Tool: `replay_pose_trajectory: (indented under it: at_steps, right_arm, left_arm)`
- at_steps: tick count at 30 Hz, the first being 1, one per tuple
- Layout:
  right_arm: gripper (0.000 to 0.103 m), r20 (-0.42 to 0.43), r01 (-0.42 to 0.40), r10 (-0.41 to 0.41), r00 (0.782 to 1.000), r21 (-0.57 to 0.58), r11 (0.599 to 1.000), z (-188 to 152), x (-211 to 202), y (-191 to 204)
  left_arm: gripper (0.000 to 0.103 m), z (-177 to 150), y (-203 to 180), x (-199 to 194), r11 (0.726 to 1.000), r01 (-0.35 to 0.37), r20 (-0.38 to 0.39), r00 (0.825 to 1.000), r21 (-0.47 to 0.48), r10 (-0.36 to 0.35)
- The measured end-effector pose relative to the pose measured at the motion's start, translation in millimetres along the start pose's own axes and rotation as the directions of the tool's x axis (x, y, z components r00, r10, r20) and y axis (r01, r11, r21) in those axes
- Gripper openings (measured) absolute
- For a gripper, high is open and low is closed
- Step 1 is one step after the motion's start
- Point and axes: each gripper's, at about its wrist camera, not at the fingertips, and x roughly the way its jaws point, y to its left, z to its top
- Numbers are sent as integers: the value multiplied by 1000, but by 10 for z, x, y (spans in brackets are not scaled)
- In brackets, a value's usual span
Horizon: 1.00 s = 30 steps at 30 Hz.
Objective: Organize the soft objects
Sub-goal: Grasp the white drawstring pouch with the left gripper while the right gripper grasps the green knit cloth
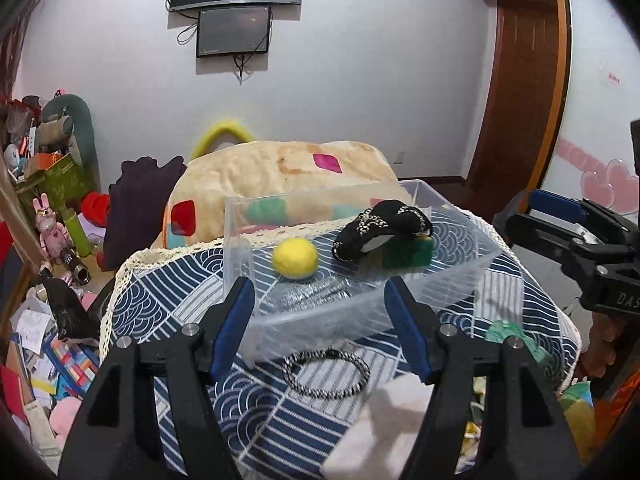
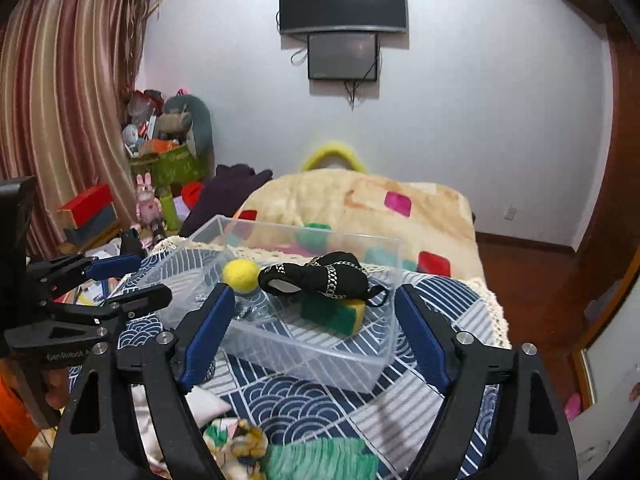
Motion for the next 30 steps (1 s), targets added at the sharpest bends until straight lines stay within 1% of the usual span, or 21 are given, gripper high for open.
replay_pose_trajectory:
  at_steps: [2, 3, 5, 9, 14, 17, 20, 23, 26, 30]
  right_arm:
    - [82, 15, 19, -19, 1000, -7, 1000, -53, -80, -3]
    - [82, 16, 26, -26, 1000, -9, 1000, -92, -110, -3]
    - [82, 8, 35, -35, 999, -14, 999, -161, -141, 10]
    - [82, -32, 32, -32, 999, 2, 999, -337, -166, 14]
    - [82, -92, 31, -29, 995, 25, 999, -571, -122, 2]
    - [82, -126, 32, -26, 992, 43, 999, -697, -107, -26]
    - [82, -161, 32, -20, 987, 76, 997, -834, -76, -88]
    - [82, -182, 42, -23, 983, 102, 994, -920, -68, -117]
    - [82, -195, 45, -25, 980, 103, 994, -1002, -83, -77]
    - [80, -211, 50, -29, 977, 93, 994, -1082, -66, -52]
  left_arm:
    - [88, -41, -17, -81, 1000, -1, 9, 1000, -1, 1]
    - [89, -73, -28, -133, 1000, -3, 23, 1000, -5, 3]
    - [89, -138, -69, -220, 1000, -12, 41, 999, 0, 12]
    - [89, -283, -184, -297, 1000, -10, 32, 999, 29, 9]
    - [89, -458, -231, -282, 1000, 17, -15, 1000, 7, -17]
    - [89, -567, -224, -226, 999, 30, -49, 998, -21, -31]
    - [89, -677, -249, -159, 999, 37, -79, 996, -28, -39]
    - [89, -789, -319, -99, 999, 41, -102, 994, -8, -41]
    - [89, -881, -360, -30, 999, 37, -125, 991, 5, -36]
    - [89, -988, -322, 79, 998, 49, -167, 984, -30, -53]
